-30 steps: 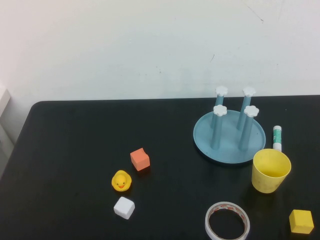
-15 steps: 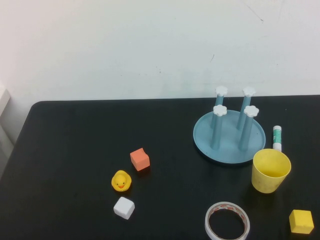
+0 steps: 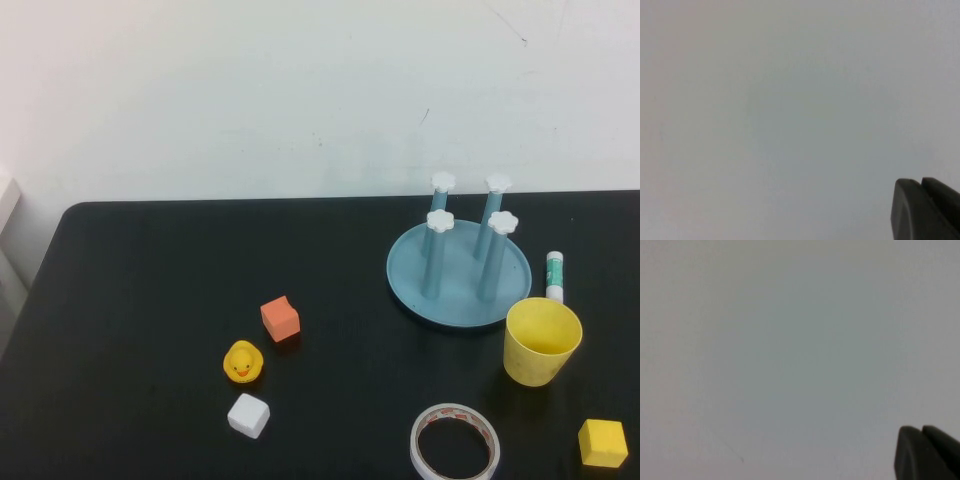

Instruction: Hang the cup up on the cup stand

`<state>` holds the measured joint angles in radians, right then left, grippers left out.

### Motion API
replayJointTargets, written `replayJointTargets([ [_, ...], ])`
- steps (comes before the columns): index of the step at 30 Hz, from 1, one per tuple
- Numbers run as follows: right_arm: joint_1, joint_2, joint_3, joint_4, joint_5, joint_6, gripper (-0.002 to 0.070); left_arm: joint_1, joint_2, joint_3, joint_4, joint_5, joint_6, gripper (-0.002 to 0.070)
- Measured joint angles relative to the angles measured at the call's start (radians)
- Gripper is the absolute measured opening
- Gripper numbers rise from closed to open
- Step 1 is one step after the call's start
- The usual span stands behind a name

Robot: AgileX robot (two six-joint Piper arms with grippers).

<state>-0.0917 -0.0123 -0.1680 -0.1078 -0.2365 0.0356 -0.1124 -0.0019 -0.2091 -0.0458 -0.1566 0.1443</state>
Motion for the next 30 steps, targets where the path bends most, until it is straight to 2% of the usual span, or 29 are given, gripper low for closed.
replayJointTargets([
  [3,0.0,0.022,-0.082,-0.013,0.188,0.0,-0.0001,0.0,0.058,-0.126,0.002,0.12,0.074,-0.0001],
  [5,0.0,0.084,-0.139,-0.016,0.384,0.001,-0.0001,0.0,0.14,-0.23,0.004,0.269,0.146,-0.0001],
  [11,0.0,0.242,-0.156,-0.016,0.66,0.001,-0.0001,0.0,0.27,-0.302,-0.01,0.521,0.173,-0.0001],
  [18,0.0,0.35,-0.156,-0.016,0.714,0.001,-0.0001,0.0,0.342,-0.218,-0.068,0.601,0.171,-0.0001],
  [26,0.0,0.446,-0.156,-0.016,0.679,0.001,-0.0001,0.0,0.346,-0.092,-0.177,0.598,0.168,-0.0001],
  [30,0.0,0.502,-0.156,-0.001,0.679,-0.081,-0.0001,0.0,0.346,-0.074,-0.19,0.555,0.168,-0.0001],
])
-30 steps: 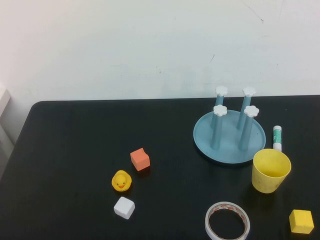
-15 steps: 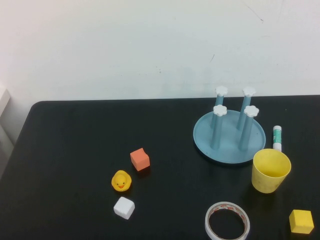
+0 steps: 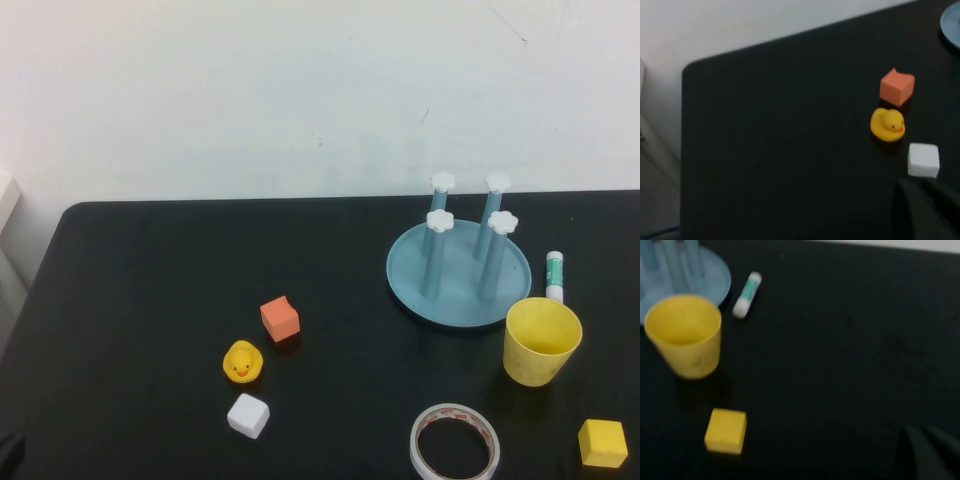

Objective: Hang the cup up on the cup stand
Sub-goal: Pick up the cup from the table

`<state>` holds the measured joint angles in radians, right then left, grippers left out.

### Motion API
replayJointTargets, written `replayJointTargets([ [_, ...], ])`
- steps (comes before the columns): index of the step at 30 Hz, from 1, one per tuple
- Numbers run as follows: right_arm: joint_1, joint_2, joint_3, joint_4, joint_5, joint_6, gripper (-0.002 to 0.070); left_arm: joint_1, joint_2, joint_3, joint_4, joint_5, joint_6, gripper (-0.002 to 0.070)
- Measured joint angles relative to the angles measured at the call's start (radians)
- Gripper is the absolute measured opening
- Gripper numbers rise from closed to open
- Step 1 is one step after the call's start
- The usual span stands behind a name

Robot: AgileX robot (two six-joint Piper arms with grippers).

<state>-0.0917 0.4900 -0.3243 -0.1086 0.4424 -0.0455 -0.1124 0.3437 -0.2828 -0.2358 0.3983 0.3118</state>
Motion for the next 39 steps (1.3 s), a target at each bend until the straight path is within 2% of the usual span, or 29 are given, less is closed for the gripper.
replayJointTargets([
  [7,0.0,0.196,-0.075,0.247,0.051,-0.282,-0.0001,0.0,0.0,0.001,-0.035,-0.028,0.0,-0.0001],
  [12,0.042,0.388,-0.179,0.429,0.075,-0.499,-0.0001,0.0,0.0,0.001,-0.037,-0.031,-0.002,-0.0001],
  [19,0.144,0.674,-0.319,0.504,0.075,-0.619,0.0017,0.0,0.0,0.001,-0.037,-0.035,-0.002,-0.0001],
  [21,0.18,0.77,-0.374,0.508,0.071,-0.631,0.0066,0.0,0.0,0.001,-0.037,-0.035,-0.002,-0.0001],
  [22,0.207,0.846,-0.428,0.508,0.063,-0.638,0.0148,0.0,0.0,0.001,-0.037,-0.035,-0.002,-0.0001],
  [26,0.221,0.993,-0.534,0.514,0.04,-0.644,0.0325,0.0,0.0,0.001,-0.037,-0.035,-0.002,-0.0001],
  [28,0.221,1.061,-0.581,0.514,0.036,-0.644,0.0372,0.0,0.0,0.001,-0.037,-0.035,-0.002,-0.0001],
  [32,0.221,1.214,-0.665,0.516,0.024,-0.644,0.0406,0.0,0.0,0.001,-0.037,-0.035,-0.002,-0.0001],
  [39,0.221,1.412,-0.749,0.509,-0.041,-0.644,0.0412,0.0,0.0,0.001,-0.037,-0.035,-0.002,-0.0001],
])
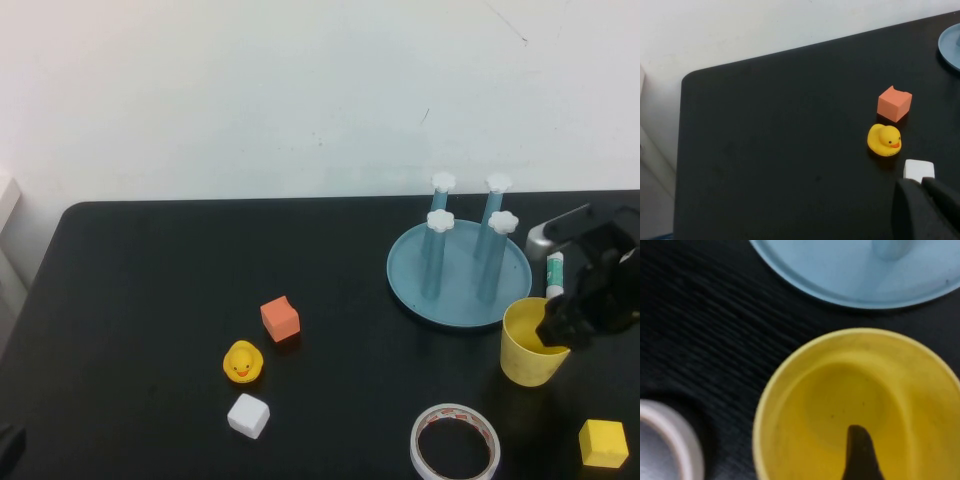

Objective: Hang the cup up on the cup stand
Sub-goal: Pick up the cup from the table, then adjust the cup with two arms

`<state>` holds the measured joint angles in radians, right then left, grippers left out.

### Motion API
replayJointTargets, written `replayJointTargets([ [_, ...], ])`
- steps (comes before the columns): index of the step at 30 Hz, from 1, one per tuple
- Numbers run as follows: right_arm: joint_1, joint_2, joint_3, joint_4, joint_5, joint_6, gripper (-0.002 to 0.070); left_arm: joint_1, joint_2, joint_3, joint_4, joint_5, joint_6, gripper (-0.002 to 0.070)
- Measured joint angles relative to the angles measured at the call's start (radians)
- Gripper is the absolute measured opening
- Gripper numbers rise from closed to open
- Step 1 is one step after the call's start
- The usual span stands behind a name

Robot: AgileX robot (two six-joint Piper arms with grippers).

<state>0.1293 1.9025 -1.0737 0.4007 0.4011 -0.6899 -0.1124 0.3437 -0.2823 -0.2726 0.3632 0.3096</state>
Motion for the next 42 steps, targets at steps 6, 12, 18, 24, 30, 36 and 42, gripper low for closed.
replayJointTargets([
  [6,0.0,0.084,-0.007,-0.002,-0.033,0.0,0.0391,0.0,0.0,0.013,-0.007,-0.042,0.0,-0.0001],
  [12,0.0,0.093,-0.013,-0.002,-0.032,0.0,0.0196,0.0,0.0,0.014,-0.221,-0.189,0.0,-0.0001],
  [18,0.0,0.025,-0.081,-0.002,0.063,0.0,0.0026,0.0,0.0,0.008,-0.538,-0.278,-0.002,-0.0001],
  [24,0.021,-0.117,-0.122,0.086,0.152,-0.02,0.0021,0.0,0.0,-0.019,-0.801,-0.272,-0.002,0.0032],
  [30,0.177,-0.263,-0.122,0.23,0.167,-0.15,0.002,0.0,0.0,-0.031,-1.283,-0.217,-0.004,0.0346],
  [36,0.479,-0.334,-0.122,0.513,-0.004,-0.446,0.002,0.0,0.0,-0.04,-1.434,-0.184,-0.184,0.0601],
  [42,0.73,-0.34,-0.122,0.867,-0.279,-0.897,0.002,0.0,0.002,-0.04,-1.44,-0.065,-0.267,0.063],
])
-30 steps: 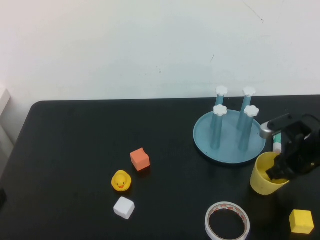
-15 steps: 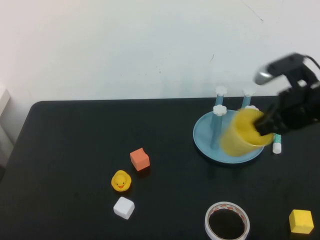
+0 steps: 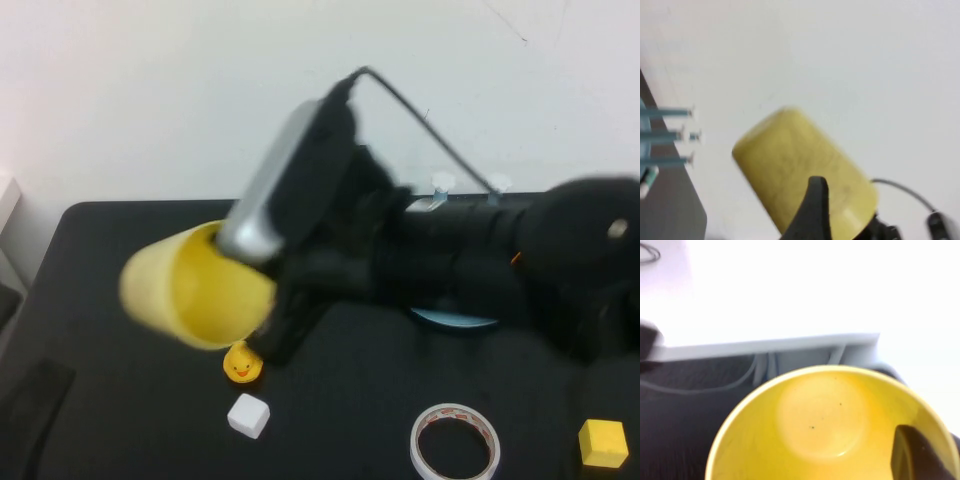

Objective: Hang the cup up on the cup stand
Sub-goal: Adjust the cup with two arms

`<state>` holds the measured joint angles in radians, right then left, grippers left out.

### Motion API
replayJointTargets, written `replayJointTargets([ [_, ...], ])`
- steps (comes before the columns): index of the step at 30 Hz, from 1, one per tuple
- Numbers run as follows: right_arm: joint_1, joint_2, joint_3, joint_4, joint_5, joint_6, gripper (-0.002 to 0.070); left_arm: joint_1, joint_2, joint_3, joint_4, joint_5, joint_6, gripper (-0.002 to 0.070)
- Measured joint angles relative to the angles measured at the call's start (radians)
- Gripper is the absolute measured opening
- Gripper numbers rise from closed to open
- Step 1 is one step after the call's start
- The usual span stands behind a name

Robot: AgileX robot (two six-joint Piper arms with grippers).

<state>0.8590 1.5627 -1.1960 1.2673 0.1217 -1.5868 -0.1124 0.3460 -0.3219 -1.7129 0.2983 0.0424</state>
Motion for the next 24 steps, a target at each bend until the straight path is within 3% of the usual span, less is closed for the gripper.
replayJointTargets([
  [6,0.135,0.0,-0.019,0.171,-0.122,-0.247,0.002,0.0,0.0,0.0,0.002,0.045,-0.011,0.063],
  [24,0.165,0.04,-0.121,0.257,0.032,-0.309,0.002,0.0,0.0,-0.003,0.0,0.0,-0.101,0.0631],
])
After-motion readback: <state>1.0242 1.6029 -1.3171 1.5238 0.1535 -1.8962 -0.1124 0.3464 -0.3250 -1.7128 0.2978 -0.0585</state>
